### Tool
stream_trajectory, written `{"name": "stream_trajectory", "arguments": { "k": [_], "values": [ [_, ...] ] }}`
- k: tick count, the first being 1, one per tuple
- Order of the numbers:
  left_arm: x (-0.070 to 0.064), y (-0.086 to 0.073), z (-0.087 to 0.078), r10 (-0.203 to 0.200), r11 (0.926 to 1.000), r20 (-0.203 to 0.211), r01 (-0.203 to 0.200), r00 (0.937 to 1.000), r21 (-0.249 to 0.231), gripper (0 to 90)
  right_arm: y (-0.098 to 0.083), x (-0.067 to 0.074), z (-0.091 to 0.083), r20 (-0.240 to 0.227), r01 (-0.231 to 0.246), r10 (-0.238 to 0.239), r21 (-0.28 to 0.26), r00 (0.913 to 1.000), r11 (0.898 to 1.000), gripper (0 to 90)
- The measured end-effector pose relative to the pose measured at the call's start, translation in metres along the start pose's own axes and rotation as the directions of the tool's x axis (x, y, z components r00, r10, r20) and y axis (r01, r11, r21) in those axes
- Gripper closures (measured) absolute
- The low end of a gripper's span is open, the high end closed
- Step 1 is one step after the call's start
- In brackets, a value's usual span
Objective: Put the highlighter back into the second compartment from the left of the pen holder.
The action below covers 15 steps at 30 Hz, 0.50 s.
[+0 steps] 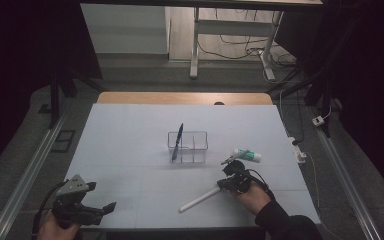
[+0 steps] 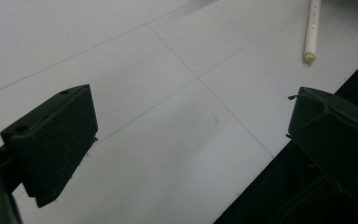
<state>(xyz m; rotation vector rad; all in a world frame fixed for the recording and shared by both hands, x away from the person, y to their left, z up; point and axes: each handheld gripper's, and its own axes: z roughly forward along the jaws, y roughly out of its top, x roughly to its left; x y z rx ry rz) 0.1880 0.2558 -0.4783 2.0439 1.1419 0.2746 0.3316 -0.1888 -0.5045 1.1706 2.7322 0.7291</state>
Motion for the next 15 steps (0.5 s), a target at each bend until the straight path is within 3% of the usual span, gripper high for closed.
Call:
{"name": "stream_trajectory", "arguments": {
  "k": [7,11,13,15],
  "values": [
    [0.001,0.001,0.001,-0.002,1.0,0.001,0.002,1.0,0.009,1.4,-0.001,-0.006,-0.008,0.008,-0.022,0.023,-0.045,0.9997,0.999,89.6],
    [-0.001,0.003,0.003,0.011,0.9997,0.005,-0.011,0.9999,0.022,1.3,-0.004,-0.011,-0.021,0.018,-0.015,0.017,-0.106,0.9997,0.994,78.3],
    [-0.001,0.004,0.003,0.02,0.9998,0.01,-0.02,0.9997,0.007,1.4,-0.008,-0.012,-0.029,0.021,-0.011,0.014,-0.137,0.9997,0.991,72.4],
    [-0.002,0.008,0.006,0.017,0.9998,0.046,-0.017,0.9988,-0.006,1.0,-0.011,-0.013,-0.036,0.024,-0.008,0.012,-0.162,0.9996,0.987,66.5]
  ]
}}
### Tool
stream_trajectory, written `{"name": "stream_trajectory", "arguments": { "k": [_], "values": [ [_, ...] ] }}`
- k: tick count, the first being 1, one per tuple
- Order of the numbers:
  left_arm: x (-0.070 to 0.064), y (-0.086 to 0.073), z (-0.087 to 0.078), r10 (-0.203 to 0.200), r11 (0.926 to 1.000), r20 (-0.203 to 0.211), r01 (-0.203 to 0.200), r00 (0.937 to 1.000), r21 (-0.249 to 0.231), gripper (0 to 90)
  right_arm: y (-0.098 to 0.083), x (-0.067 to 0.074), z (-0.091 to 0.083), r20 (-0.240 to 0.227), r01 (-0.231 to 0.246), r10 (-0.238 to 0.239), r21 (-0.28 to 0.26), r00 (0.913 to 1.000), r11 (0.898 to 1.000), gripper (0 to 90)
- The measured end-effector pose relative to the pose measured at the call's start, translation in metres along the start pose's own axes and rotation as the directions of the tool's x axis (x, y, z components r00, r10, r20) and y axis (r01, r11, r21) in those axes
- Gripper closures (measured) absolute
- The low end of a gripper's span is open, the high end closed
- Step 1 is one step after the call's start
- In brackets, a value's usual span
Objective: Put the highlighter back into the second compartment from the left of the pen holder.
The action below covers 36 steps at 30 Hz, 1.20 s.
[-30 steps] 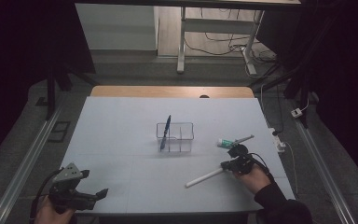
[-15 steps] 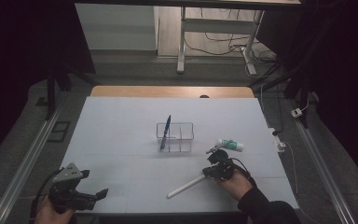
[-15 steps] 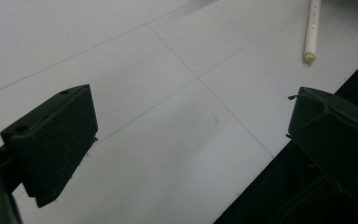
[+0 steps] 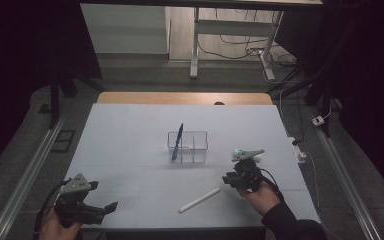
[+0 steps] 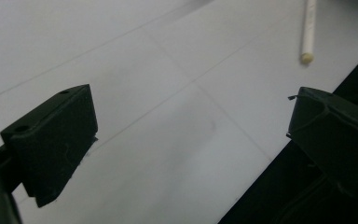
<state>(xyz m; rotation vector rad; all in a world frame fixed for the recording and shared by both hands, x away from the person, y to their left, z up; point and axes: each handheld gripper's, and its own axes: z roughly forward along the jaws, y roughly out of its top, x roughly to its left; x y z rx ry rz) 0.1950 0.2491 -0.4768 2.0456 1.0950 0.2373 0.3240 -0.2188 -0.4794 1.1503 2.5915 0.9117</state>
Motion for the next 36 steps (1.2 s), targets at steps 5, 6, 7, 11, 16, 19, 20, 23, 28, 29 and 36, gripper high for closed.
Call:
{"name": "stream_trajectory", "arguments": {
  "k": [5,6,7,11,16,19,20,23,28,29,36],
  "values": [
    [-0.013,0.013,0.015,0.062,0.9974,0.048,-0.064,0.9969,0.034,0.0,-0.008,-0.004,-0.02,0.025,0.002,0.0,-0.057,0.9997,0.998,48.2],
    [-0.016,0.016,0.018,0.08,0.9959,0.054,-0.082,0.9954,0.039,0.0,-0.01,-0.004,-0.024,0.025,-0.002,0.004,-0.063,0.9997,0.998,44.3],
    [-0.02,0.019,0.021,0.094,0.9946,0.064,-0.096,0.9935,0.038,0.0,-0.013,-0.004,-0.027,0.025,-0.006,0.007,-0.07,0.9997,0.998,41.3],
    [-0.031,0.033,0.035,0.127,0.9909,0.105,-0.131,0.9863,0.031,0.0,-0.024,-0.001,-0.04,0.039,-0.003,0.006,-0.088,0.9992,0.996,26.9],
    [-0.048,0.053,0.06,0.173,0.9831,0.143,-0.18,0.9744,0.033,0.0,-0.039,-0.001,-0.053,0.041,-0.016,0.019,-0.093,0.999,0.996,14.1],
    [-0.058,0.064,0.075,0.202,0.9775,0.16,-0.209,0.9661,0.027,0.0,-0.047,-0.001,-0.057,0.046,-0.013,0.018,-0.097,0.9988,0.995,8.0],
    [-0.062,0.068,0.079,0.214,0.9743,0.165,-0.223,0.9628,0.034,0.0,-0.05,0.0,-0.059,0.049,-0.015,0.02,-0.097,0.9986,0.995,7.0],
    [-0.071,0.079,0.094,0.24,0.9665,0.181,-0.252,0.9537,0.048,0.0,-0.057,0.0,-0.063,0.042,-0.01,0.014,-0.1,0.999,0.995,2.7],
    [-0.085,0.094,0.118,0.268,0.9556,0.209,-0.287,0.9403,0.066,0.0,-0.063,0.002,-0.072,0.036,-0.004,0.009,-0.136,0.9993,0.991,0.0],
    [-0.088,0.097,0.123,0.274,0.9533,0.213,-0.294,0.938,0.069,0.0,-0.064,0.003,-0.074,0.039,-0.003,0.008,-0.139,0.9992,0.99,0.0],
    [-0.104,0.115,0.161,0.309,0.9308,0.252,-0.346,0.9172,0.118,0.0,-0.07,0.004,-0.08,0.058,0.0,0.009,-0.147,0.9983,0.989,0.0]
  ]
}}
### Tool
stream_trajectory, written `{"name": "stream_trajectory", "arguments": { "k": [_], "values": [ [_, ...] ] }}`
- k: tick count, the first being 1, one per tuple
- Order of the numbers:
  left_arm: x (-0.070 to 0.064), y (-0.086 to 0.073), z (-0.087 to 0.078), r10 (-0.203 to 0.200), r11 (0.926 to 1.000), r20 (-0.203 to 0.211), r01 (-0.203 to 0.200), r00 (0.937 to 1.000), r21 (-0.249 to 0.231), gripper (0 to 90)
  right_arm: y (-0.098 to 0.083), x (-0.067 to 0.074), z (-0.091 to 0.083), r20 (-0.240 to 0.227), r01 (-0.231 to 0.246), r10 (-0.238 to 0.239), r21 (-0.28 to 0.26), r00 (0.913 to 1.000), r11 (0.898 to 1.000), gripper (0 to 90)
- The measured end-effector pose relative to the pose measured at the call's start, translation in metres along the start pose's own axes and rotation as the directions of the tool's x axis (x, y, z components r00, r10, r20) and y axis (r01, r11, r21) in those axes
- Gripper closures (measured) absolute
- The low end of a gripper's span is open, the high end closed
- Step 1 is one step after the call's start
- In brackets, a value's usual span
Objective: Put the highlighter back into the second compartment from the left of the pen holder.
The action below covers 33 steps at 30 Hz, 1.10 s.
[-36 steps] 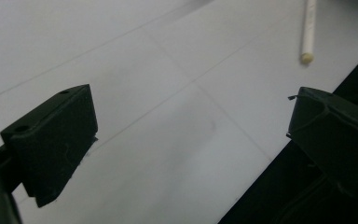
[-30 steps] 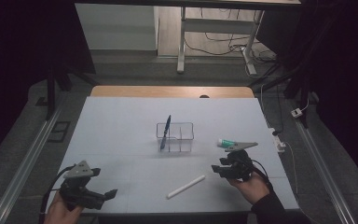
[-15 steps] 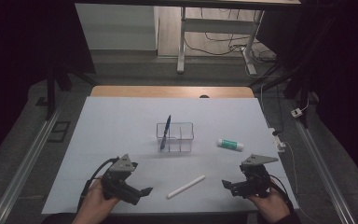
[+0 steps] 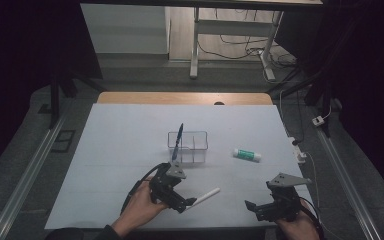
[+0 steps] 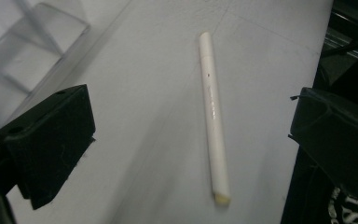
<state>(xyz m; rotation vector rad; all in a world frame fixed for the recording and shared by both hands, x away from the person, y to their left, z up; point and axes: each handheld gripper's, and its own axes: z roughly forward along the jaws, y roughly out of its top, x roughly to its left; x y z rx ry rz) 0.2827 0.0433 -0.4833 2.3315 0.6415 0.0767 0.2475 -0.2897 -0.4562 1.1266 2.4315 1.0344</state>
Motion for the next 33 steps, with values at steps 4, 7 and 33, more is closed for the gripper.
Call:
{"name": "stream_trajectory", "arguments": {
  "k": [4,7,33],
  "values": [
    [0.003,0.009,0.021,0.034,0.9978,0.013,-0.034,0.9993,0.056,0.0,-0.002,0.001,-0.003,0.012,0.002,-0.002,-0.002,0.9999,1.0,0.0],
    [0.004,0.016,0.037,0.044,0.9946,0.024,-0.046,0.9987,0.093,0.0,-0.002,0.001,-0.003,0.01,0.005,-0.005,0.004,0.9999,1.0,0.0],
    [-0.013,0.041,0.069,0.14,0.9533,0.016,-0.139,0.9901,0.268,77.7,-0.001,0.001,0.001,-0.011,0.015,-0.015,0.039,0.9998,0.999,0.0]
  ]
}}
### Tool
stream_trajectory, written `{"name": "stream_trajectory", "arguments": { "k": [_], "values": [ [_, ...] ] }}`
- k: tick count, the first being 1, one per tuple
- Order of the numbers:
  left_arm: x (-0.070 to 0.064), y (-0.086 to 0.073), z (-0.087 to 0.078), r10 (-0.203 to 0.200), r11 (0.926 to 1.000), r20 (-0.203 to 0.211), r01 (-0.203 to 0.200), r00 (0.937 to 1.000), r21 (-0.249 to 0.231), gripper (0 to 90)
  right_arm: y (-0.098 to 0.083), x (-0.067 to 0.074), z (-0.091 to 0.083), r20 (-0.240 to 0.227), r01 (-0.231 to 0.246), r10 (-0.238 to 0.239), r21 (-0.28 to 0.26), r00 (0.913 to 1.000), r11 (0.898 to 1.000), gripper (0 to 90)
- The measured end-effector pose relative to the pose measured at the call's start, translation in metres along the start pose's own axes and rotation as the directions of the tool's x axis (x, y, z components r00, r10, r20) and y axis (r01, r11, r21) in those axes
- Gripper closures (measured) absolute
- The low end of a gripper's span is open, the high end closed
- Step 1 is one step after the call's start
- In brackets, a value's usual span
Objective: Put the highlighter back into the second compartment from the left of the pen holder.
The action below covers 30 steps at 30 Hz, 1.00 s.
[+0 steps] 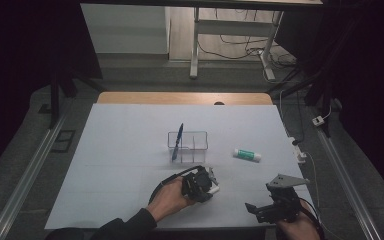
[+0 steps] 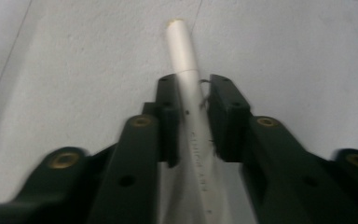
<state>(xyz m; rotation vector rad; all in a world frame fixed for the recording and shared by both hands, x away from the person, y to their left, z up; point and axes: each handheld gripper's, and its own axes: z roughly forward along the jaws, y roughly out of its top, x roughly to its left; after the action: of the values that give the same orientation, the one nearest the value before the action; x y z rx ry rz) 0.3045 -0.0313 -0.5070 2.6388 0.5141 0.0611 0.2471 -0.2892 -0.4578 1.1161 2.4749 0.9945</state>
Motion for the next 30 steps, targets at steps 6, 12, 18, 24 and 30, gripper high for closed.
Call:
{"name": "stream_trajectory", "arguments": {
  "k": [6,12,18,24,30],
  "values": [
    [0.005,-0.002,0.0,-0.031,0.9995,0.033,0.031,0.999,-0.01,78.7,0.0,0.0,0.0,-0.002,0.004,-0.004,0.005,1.0,1.0,0.0],
    [0.013,-0.006,-0.007,-0.059,0.9935,0.101,0.068,0.9932,-0.092,78.8,0.0,0.0,0.0,-0.003,0.004,-0.004,0.005,1.0,1.0,0.0],
    [0.028,-0.006,-0.033,-0.068,0.9642,0.116,0.095,0.9909,-0.247,78.7,0.0,0.0,0.0,-0.004,0.005,-0.005,0.009,1.0,1.0,0.0],
    [0.048,-0.01,-0.064,-0.117,0.9071,0.09,0.143,0.989,-0.396,78.7,0.0,0.0,0.001,-0.006,0.009,-0.009,0.011,0.9999,1.0,0.0],
    [0.075,-0.014,-0.094,-0.174,0.8476,0.045,0.173,0.9837,-0.502,78.6,0.0,0.0,0.001,-0.009,0.004,-0.004,0.012,1.0,1.0,0.0]
  ]
}}
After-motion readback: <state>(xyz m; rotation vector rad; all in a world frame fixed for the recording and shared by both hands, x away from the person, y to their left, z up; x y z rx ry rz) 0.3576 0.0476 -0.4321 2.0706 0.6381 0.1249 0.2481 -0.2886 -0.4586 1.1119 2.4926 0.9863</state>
